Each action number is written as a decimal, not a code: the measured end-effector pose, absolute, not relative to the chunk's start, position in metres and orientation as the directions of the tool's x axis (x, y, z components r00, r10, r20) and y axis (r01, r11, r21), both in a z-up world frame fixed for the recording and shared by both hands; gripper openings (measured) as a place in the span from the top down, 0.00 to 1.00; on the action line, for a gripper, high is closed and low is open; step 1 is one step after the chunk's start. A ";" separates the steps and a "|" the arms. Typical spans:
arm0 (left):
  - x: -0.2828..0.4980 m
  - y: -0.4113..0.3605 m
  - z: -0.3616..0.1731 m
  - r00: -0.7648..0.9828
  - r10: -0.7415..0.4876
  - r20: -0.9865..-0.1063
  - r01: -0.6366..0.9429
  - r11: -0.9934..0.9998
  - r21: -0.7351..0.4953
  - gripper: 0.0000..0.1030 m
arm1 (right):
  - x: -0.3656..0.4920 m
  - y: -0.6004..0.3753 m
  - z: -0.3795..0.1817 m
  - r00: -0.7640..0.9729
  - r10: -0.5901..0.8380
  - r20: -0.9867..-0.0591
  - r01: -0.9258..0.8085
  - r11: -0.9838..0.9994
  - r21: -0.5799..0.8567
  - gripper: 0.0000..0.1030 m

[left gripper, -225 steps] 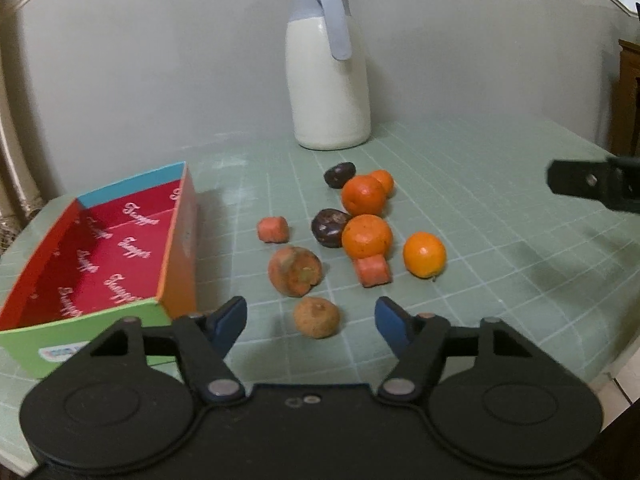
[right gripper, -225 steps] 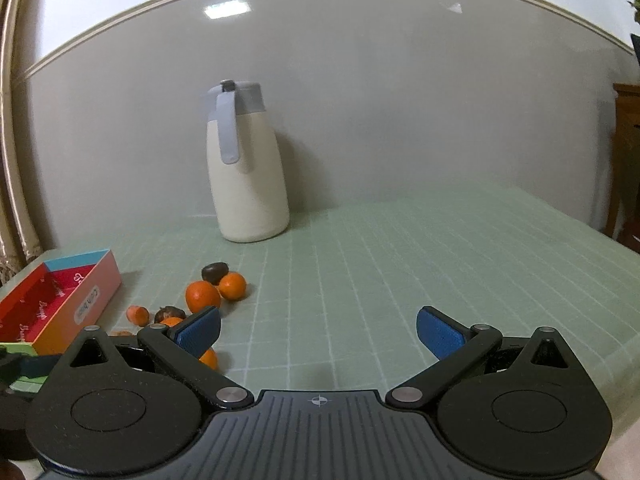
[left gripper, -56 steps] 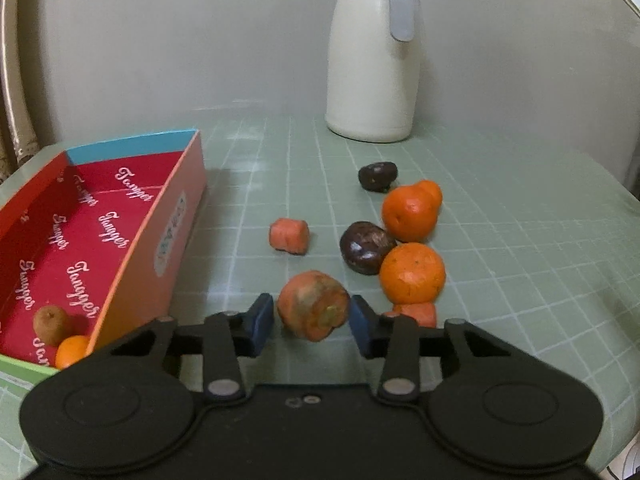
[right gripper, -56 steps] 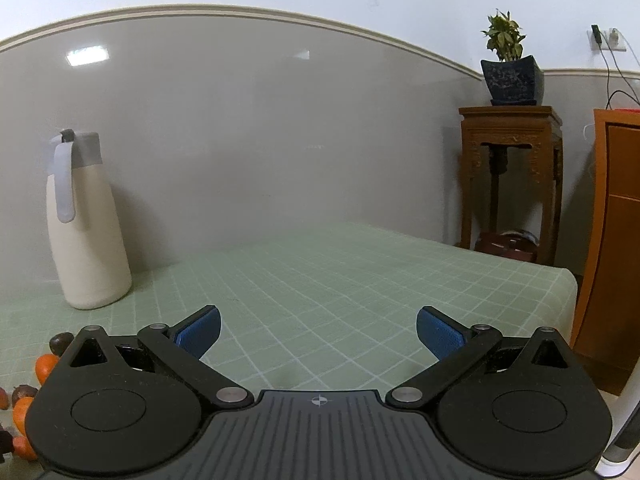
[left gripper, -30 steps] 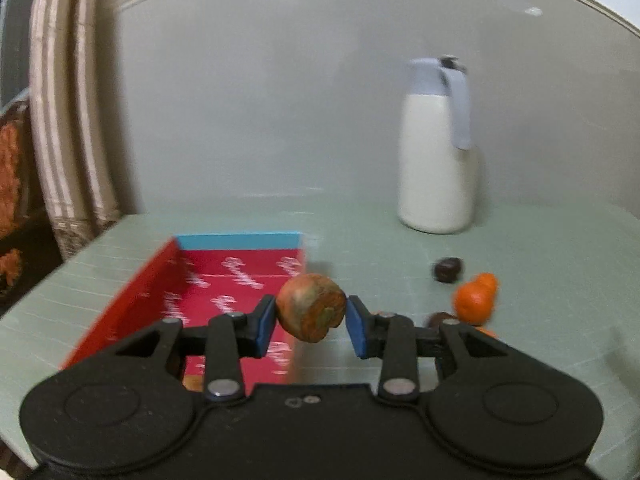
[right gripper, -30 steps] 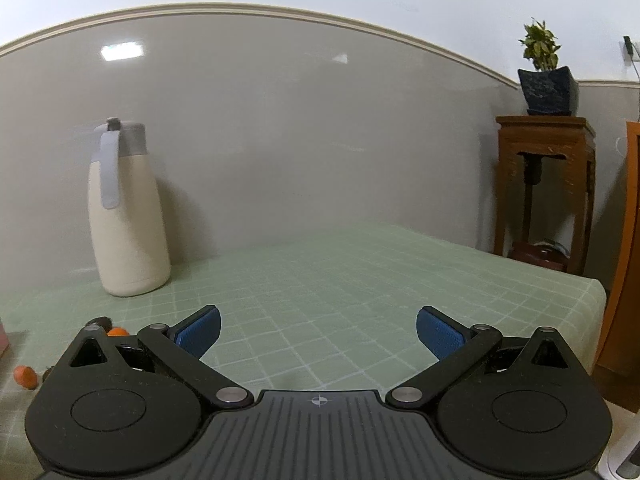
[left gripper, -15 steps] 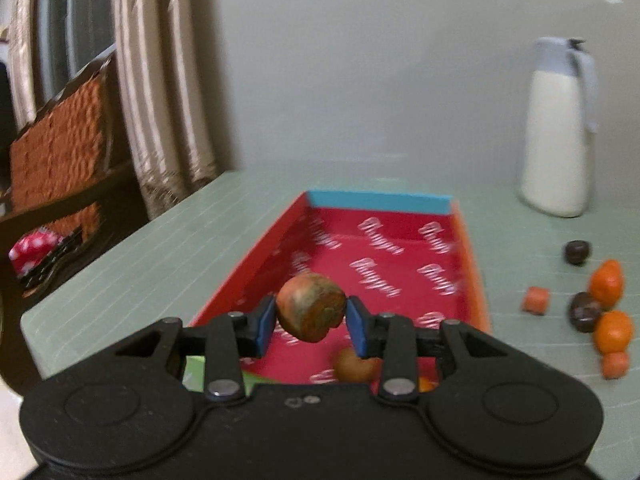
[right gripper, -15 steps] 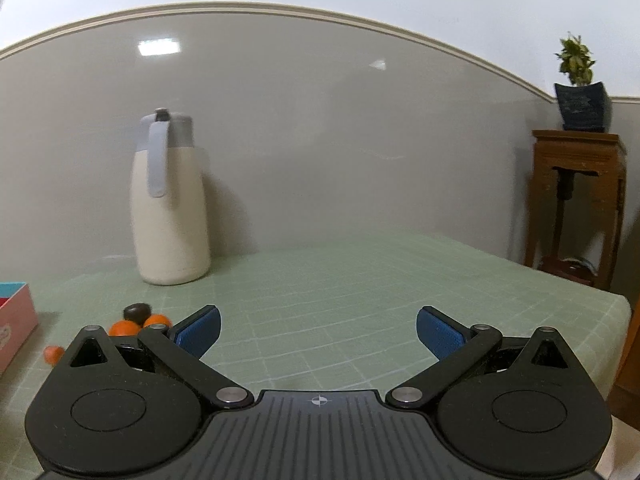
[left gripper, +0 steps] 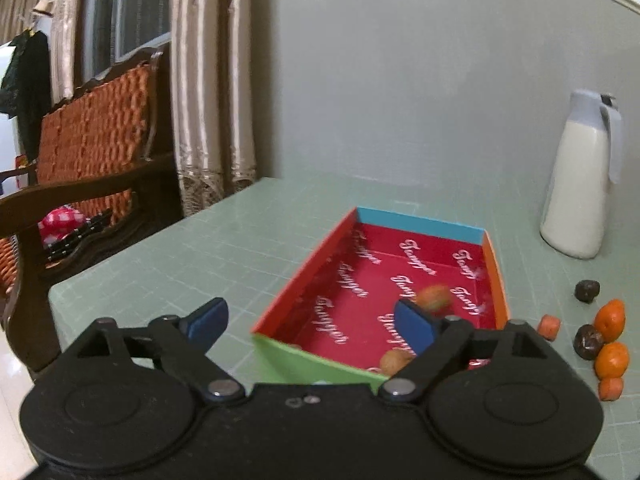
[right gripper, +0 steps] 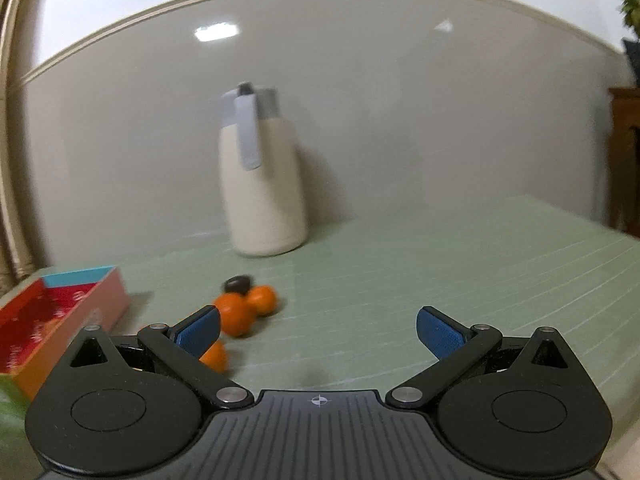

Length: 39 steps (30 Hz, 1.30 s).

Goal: Organize fruits
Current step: 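Carry the dried fruit with the left gripper into the box and release, then grasp the small orange carrot piece with the right gripper, then carry the carrot piece with the right gripper into the box and release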

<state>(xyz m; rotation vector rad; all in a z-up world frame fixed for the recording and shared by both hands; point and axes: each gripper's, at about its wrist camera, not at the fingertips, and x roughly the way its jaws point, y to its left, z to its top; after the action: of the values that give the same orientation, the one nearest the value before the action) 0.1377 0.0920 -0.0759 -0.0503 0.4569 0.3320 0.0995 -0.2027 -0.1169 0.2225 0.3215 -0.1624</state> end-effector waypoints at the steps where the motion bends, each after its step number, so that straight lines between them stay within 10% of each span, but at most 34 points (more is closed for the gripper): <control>1: 0.134 0.095 -0.076 0.845 0.308 -0.437 -0.332 0.943 0.022 0.16 | 0.102 -0.199 -0.118 0.936 -0.104 -0.336 0.177 0.965 0.192 0.00; 13: 0.116 0.132 -0.088 0.810 0.388 -0.441 -0.430 0.903 0.005 0.13 | 0.130 -0.155 -0.130 0.907 0.004 -0.422 0.062 0.988 0.143 0.00; 17: 0.114 0.139 -0.089 0.800 0.396 -0.451 -0.448 0.894 -0.007 0.13 | 0.136 -0.142 -0.133 0.897 0.012 -0.442 0.037 0.994 0.102 0.28; 21: 0.112 0.143 -0.090 0.798 0.401 -0.450 -0.453 0.891 -0.011 0.13 | 0.145 -0.136 -0.139 0.875 0.040 -0.483 0.020 0.993 0.119 0.29; 25: 0.112 0.144 -0.090 0.799 0.402 -0.448 -0.453 0.892 -0.008 0.13 | 0.149 -0.130 -0.142 0.855 0.079 -0.513 -0.016 0.992 0.127 0.59; 31: 0.112 0.144 -0.090 0.799 0.399 -0.449 -0.450 0.893 -0.009 0.12 | 0.154 -0.129 -0.148 0.844 0.060 -0.532 0.003 0.993 0.117 0.78; 39: 0.110 0.150 -0.092 0.787 0.418 -0.455 -0.475 0.880 -0.013 0.10 | 0.144 -0.127 -0.141 0.874 0.128 -0.469 -0.059 0.986 0.159 0.78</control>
<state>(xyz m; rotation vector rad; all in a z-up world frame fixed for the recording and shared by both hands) 0.1104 0.1499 -0.0917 -0.1287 0.4591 0.4822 0.1439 -0.1268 -0.1408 0.1417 0.4988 0.0977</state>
